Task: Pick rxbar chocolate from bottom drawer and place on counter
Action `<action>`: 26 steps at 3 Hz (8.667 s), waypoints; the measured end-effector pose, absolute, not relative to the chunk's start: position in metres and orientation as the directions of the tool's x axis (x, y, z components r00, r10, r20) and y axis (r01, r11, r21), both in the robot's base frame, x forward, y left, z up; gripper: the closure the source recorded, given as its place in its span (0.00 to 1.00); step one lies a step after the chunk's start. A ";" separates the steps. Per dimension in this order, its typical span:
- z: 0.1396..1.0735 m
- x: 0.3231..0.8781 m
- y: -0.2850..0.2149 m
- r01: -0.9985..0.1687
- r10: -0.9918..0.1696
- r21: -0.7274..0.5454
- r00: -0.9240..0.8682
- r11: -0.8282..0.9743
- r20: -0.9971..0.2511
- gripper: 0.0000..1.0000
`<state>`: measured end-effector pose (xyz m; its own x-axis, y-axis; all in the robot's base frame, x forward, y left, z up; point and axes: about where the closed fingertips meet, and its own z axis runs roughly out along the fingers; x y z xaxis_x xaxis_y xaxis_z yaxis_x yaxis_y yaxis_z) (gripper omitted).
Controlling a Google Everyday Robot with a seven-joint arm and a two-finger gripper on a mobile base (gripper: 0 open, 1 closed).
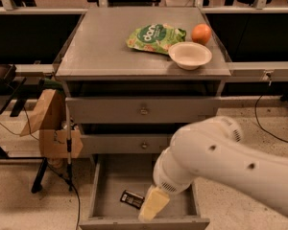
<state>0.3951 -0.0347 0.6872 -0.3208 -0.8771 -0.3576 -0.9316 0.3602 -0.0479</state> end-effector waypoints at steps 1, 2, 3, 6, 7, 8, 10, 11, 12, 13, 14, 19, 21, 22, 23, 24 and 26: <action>0.666 0.388 -0.042 -0.906 -0.855 -0.050 -0.378 0.421 -0.356 0.00; 0.666 0.388 -0.042 -0.906 -0.854 -0.048 -0.378 0.421 -0.357 0.00; 0.658 0.391 -0.046 -0.884 -0.832 -0.029 -0.427 0.466 -0.355 0.00; 0.511 0.470 -0.005 -0.844 -0.726 0.100 -0.508 0.527 -0.463 0.00; 0.454 0.509 0.020 -0.855 -0.683 0.095 -0.470 0.511 -0.559 0.00; 0.375 0.542 0.057 -0.872 -0.630 0.085 -0.413 0.483 -0.658 0.00; 0.286 0.539 0.086 -0.864 -0.594 0.168 -0.456 0.475 -0.663 0.00; 0.284 0.541 0.085 -0.861 -0.592 0.160 -0.455 0.482 -0.666 0.00; 0.261 0.559 0.065 -0.863 -0.604 0.105 -0.428 0.495 -0.673 0.00; 0.230 0.573 0.046 -0.864 -0.604 0.067 -0.402 0.499 -0.688 0.00; 0.185 0.588 0.026 -0.862 -0.579 0.045 -0.377 0.505 -0.723 0.00; 0.118 0.594 0.023 -0.899 -0.600 -0.020 -0.276 0.438 -0.751 0.00; 0.116 0.590 0.021 -0.900 -0.614 -0.031 -0.271 0.434 -0.741 0.10; 0.112 0.594 0.024 -0.902 -0.615 -0.032 -0.268 0.431 -0.742 0.19; 0.107 0.597 0.028 -0.904 -0.615 -0.025 -0.270 0.426 -0.741 0.22; 0.109 0.598 0.029 -0.904 -0.615 -0.023 -0.271 0.426 -0.740 0.46; 0.116 0.599 0.030 -0.903 -0.613 -0.025 -0.270 0.428 -0.743 1.00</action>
Offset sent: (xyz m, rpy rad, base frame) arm -0.0066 -0.0067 -0.0229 -0.0080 -0.0013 -0.0534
